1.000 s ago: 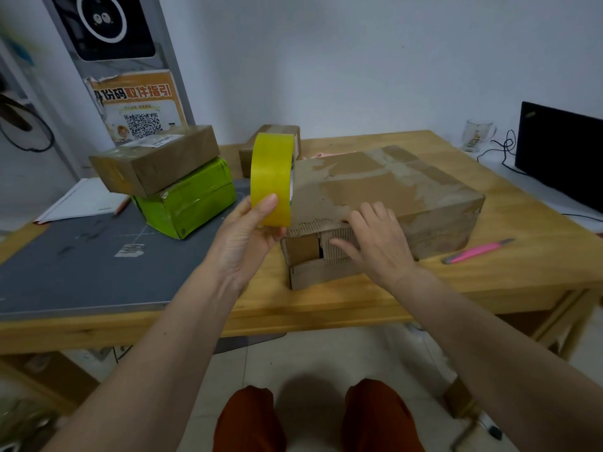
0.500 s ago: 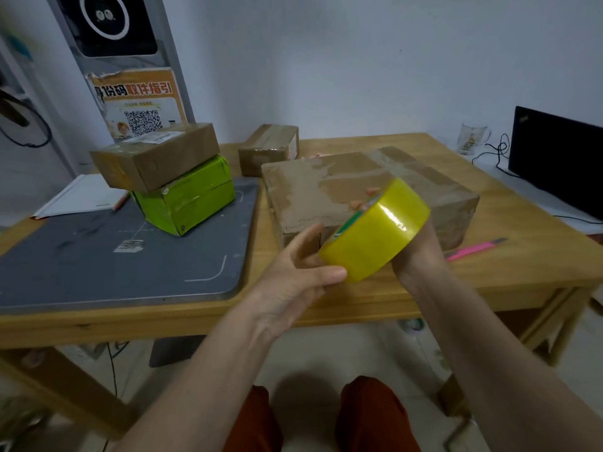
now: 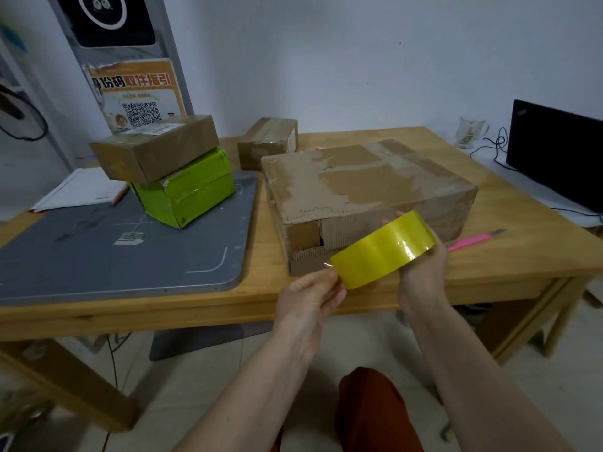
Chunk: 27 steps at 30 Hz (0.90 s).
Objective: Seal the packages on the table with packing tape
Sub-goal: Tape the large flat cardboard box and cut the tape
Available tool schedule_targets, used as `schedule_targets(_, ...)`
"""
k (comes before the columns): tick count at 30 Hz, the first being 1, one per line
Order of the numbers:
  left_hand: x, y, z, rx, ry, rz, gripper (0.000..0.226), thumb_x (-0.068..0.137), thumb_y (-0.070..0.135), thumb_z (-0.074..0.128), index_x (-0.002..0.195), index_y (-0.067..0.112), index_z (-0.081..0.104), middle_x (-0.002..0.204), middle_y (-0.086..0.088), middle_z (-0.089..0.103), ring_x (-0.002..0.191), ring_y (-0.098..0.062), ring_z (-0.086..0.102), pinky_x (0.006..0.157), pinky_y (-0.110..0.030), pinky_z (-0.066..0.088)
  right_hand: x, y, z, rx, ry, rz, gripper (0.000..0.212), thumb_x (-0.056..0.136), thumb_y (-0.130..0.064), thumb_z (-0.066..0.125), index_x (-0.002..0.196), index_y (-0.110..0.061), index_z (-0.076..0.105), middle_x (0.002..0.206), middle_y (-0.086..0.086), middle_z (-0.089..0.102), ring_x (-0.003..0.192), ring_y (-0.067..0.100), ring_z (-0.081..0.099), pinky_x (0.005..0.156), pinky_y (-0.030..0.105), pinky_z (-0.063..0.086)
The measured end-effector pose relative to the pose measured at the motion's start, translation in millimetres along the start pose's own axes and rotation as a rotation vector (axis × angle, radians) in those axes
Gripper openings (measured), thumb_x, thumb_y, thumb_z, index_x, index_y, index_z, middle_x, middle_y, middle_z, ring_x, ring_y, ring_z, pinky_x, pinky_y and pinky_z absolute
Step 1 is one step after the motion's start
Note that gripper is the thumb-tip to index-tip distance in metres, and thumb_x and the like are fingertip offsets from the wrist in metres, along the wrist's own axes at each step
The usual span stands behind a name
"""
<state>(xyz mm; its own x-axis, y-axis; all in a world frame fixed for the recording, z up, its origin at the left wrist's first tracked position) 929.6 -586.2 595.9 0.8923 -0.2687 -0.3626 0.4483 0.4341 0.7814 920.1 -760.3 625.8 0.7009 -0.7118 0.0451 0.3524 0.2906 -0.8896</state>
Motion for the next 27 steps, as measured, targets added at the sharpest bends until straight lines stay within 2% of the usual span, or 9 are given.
schedule_targets(5,4,-4,-3,0.017,0.082,0.055,0.007,0.09,0.0,0.064,0.085,0.002,0.069,0.101,-0.021,0.071,0.09,-0.024,0.068,0.071,-0.025,0.058,-10,10,-10,-0.024,0.033,-0.024,0.036,0.087,0.0,0.063,0.115,-0.023,0.068,0.102,0.002,0.072,0.086,0.011,0.066,0.067,0.028,0.053)
schedule_targets(7,4,-5,-4,0.01,0.114,0.065,0.011,0.091,0.0,0.063,0.081,0.004,0.068,0.098,-0.02,0.071,0.087,-0.023,0.067,0.067,-0.024,0.056,-11,12,-14,-0.12,0.035,-0.058,0.046,0.085,-0.002,0.066,0.122,-0.031,0.065,0.111,-0.004,0.07,0.097,0.011,0.066,0.074,0.034,0.056)
schedule_targets(9,5,-3,-6,0.022,0.154,0.081,0.011,0.092,0.002,0.063,0.083,0.006,0.067,0.096,-0.017,0.071,0.084,-0.02,0.067,0.066,-0.023,0.056,-13,10,-16,-0.259,-0.024,-0.117,0.063,0.082,-0.001,0.068,0.131,-0.039,0.056,0.121,-0.013,0.063,0.111,0.011,0.061,0.089,0.04,0.055)
schedule_targets(11,9,1,-12,0.045,0.198,0.096,0.011,0.093,0.005,0.062,0.084,0.009,0.068,0.092,-0.012,0.072,0.081,-0.018,0.066,0.064,-0.023,0.055,-19,6,-14,-0.412,-0.15,-0.198,0.073,0.075,0.004,0.072,0.125,-0.047,0.054,0.115,-0.022,0.061,0.109,0.002,0.059,0.088,0.031,0.053)
schedule_targets(13,13,6,-16,0.055,0.224,0.089,0.011,0.093,0.007,0.062,0.087,0.011,0.071,0.088,-0.009,0.071,0.08,-0.017,0.065,0.064,-0.025,0.053,-24,5,-13,-0.502,-0.233,-0.227,0.066,0.07,0.005,0.076,0.11,-0.044,0.059,0.103,-0.016,0.066,0.097,0.004,0.062,0.076,0.024,0.051)
schedule_targets(17,16,6,-14,0.008,0.175,-0.004,0.008,0.09,0.003,0.064,0.089,0.007,0.072,0.079,-0.006,0.073,0.077,-0.016,0.066,0.061,-0.024,0.053,-28,2,-11,-0.461,-0.203,-0.218,0.041,0.068,-0.005,0.066,0.095,-0.036,0.061,0.087,-0.011,0.068,0.081,0.007,0.064,0.063,0.021,0.049)
schedule_targets(21,17,4,-13,-0.021,0.139,-0.071,0.01,0.088,0.001,0.065,0.085,0.007,0.072,0.065,-0.003,0.07,0.066,-0.012,0.062,0.055,-0.021,0.051,-30,1,-12,-0.454,-0.176,-0.236,0.046,0.066,0.002,0.063,0.094,-0.034,0.06,0.085,-0.011,0.066,0.078,0.002,0.062,0.062,0.019,0.048)
schedule_targets(25,15,1,-15,0.037,0.179,-0.047,0.013,0.092,0.003,0.062,0.09,0.011,0.072,0.076,-0.006,0.071,0.07,-0.014,0.064,0.055,-0.02,0.053,-35,4,-13,-0.508,-0.202,-0.243,0.052,0.062,0.002,0.076,0.094,-0.034,0.057,0.086,-0.012,0.065,0.075,-0.004,0.059,0.059,0.011,0.045)
schedule_targets(27,15,1,-21,0.107,0.25,0.007,0.019,0.095,0.003,0.058,0.085,0.013,0.071,0.082,-0.008,0.072,0.076,-0.02,0.067,0.045,-0.017,0.05,-38,4,-12,-0.572,-0.261,-0.267,0.053,0.067,0.005,0.077,0.097,-0.033,0.054,0.09,-0.009,0.063,0.076,-0.006,0.057,0.06,0.008,0.042)
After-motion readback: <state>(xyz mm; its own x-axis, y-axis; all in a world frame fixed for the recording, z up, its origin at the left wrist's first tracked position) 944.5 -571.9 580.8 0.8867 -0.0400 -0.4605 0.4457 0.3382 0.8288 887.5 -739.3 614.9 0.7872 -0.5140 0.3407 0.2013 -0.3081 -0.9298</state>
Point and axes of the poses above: each hand's wrist, its own x-axis towards the middle knuckle, its own z-axis out of the palm, y = z × x, the point moved 5 cm from there along x, towards the middle knuckle
